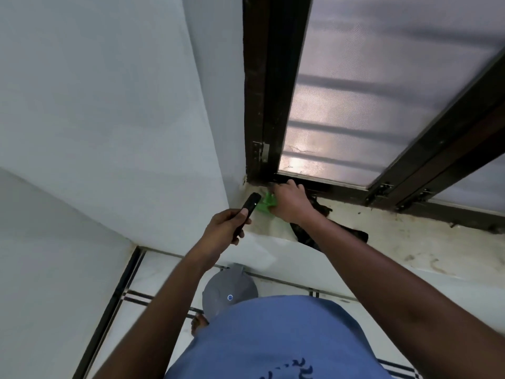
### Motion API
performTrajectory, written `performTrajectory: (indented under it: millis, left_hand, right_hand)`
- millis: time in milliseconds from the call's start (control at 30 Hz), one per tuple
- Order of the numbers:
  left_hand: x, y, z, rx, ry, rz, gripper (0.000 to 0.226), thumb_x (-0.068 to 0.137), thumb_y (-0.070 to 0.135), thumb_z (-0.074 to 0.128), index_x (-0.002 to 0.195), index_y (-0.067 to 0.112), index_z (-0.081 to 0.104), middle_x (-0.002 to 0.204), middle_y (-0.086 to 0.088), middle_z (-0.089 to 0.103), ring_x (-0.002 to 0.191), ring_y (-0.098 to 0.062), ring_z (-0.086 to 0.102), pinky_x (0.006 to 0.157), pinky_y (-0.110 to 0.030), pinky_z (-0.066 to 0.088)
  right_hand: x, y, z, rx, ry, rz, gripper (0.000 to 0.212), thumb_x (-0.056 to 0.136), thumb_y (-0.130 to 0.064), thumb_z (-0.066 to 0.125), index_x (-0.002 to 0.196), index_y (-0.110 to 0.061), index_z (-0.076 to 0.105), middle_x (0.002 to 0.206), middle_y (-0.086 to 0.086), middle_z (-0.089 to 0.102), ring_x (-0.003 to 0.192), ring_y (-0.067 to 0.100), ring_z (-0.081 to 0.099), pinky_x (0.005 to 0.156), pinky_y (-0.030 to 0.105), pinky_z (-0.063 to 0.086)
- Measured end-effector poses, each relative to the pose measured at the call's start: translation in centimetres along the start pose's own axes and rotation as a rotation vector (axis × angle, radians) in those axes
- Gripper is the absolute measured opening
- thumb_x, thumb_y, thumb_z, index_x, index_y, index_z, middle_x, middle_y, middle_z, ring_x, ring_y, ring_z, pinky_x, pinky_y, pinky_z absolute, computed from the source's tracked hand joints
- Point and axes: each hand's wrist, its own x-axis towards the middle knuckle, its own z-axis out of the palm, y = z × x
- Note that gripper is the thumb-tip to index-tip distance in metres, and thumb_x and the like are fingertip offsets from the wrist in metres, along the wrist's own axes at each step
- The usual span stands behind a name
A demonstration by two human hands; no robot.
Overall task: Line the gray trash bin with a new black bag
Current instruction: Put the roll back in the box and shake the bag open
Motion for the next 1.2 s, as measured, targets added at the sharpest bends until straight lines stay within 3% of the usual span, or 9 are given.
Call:
performTrajectory:
  millis: [167,233,433,633,767,867,967,1100,1200]
  left_hand:
    - [0.2,0.9,0.1,-0.084,-0.010,0.022,0.035,0.109,0.032,0.064,0.117,0.000,0.075,0.104,-0.003,0.076,0.073,-0.017,0.059,0.068,-0.032,0.048]
    - [0.1,1.2,0.3,-0.110,-0.049,0.037,0.035,0.110,0.031,0.063,0.119,-0.001,0.073,0.105,-0.004,0.074,0.074,-0.017,0.058,0.069,-0.032,0.048]
    - [-0.2,3.2,2.0,-0.160,-0.158,0.091,0.032,0.111,0.027,0.060,0.119,-0.002,0.071,0.104,-0.005,0.074,0.072,-0.016,0.058,0.065,-0.028,0.050]
    - [1.5,7.2,4.0,0.273,-0.057,0.290,0.026,0.110,0.034,0.062,0.119,0.012,0.072,0.089,0.001,0.071,0.071,-0.011,0.068,0.064,-0.032,0.060]
    - [4.3,8.1,4.6,1.023,0.098,0.421,0.023,0.105,0.030,0.064,0.120,0.014,0.068,0.108,-0.007,0.068,0.100,-0.028,0.068,0.080,-0.036,0.049]
    - [4.5,8.1,5.2,1.318,0.101,0.438,0.026,0.100,0.017,0.067,0.126,0.012,0.066,0.125,-0.012,0.063,0.114,-0.032,0.066,0.086,-0.037,0.050]
    - [5.1,8.4,5.9,1.365,0.020,0.500,0.030,0.096,0.004,0.066,0.125,0.011,0.063,0.129,-0.013,0.058,0.120,-0.033,0.063,0.091,-0.043,0.054]
    - [5.8,9.2,6.4,1.226,-0.029,0.617,0.075,0.086,-0.010,0.068,0.153,0.016,0.047,0.153,-0.010,0.043,0.134,-0.033,0.055,0.103,-0.047,0.056]
    - [5.1,8.7,6.7,1.128,0.078,0.543,0.056,0.096,0.001,0.063,0.148,0.014,0.048,0.149,-0.014,0.049,0.122,-0.033,0.063,0.094,-0.042,0.054]
  right_hand:
    - [-1.7,0.5,-2.3,0.534,0.184,-0.065,0.067,0.099,-0.027,0.083,0.157,-0.021,0.050,0.140,0.007,0.068,0.122,0.025,0.064,0.099,0.044,0.057]
    - [-2.4,0.9,-2.3,0.597,0.220,-0.078,0.062,0.100,-0.023,0.081,0.153,-0.025,0.048,0.134,0.004,0.069,0.115,0.023,0.067,0.092,0.043,0.059]
    - [-4.1,1.5,-0.9,0.663,0.222,0.014,0.061,0.099,-0.024,0.081,0.153,-0.027,0.053,0.145,-0.005,0.066,0.124,0.017,0.066,0.103,0.044,0.060]
    - [-4.6,1.7,-0.3,0.700,0.234,0.043,0.067,0.095,-0.025,0.084,0.152,-0.031,0.051,0.141,-0.004,0.068,0.107,0.016,0.070,0.090,0.041,0.063]
    - [-4.7,1.8,-0.2,0.703,0.230,0.069,0.067,0.096,-0.023,0.084,0.154,-0.031,0.051,0.145,-0.005,0.065,0.095,0.009,0.069,0.084,0.035,0.061]
    - [-4.9,1.8,-0.1,0.710,0.229,0.081,0.067,0.096,-0.021,0.082,0.155,-0.029,0.051,0.148,-0.004,0.064,0.093,0.007,0.069,0.082,0.031,0.057]
    - [-5.0,1.8,0.0,0.709,0.231,0.068,0.067,0.097,-0.019,0.082,0.156,-0.027,0.051,0.150,-0.003,0.063,0.093,0.007,0.068,0.082,0.030,0.054]
    - [-4.6,1.6,0.3,0.771,0.249,0.097,0.070,0.096,-0.018,0.084,0.157,-0.024,0.049,0.149,-0.001,0.064,0.100,0.013,0.070,0.090,0.034,0.061]
    - [-4.4,1.6,0.4,0.903,0.298,0.213,0.085,0.093,-0.016,0.088,0.163,-0.023,0.040,0.134,-0.007,0.064,0.107,0.016,0.072,0.089,0.033,0.059]
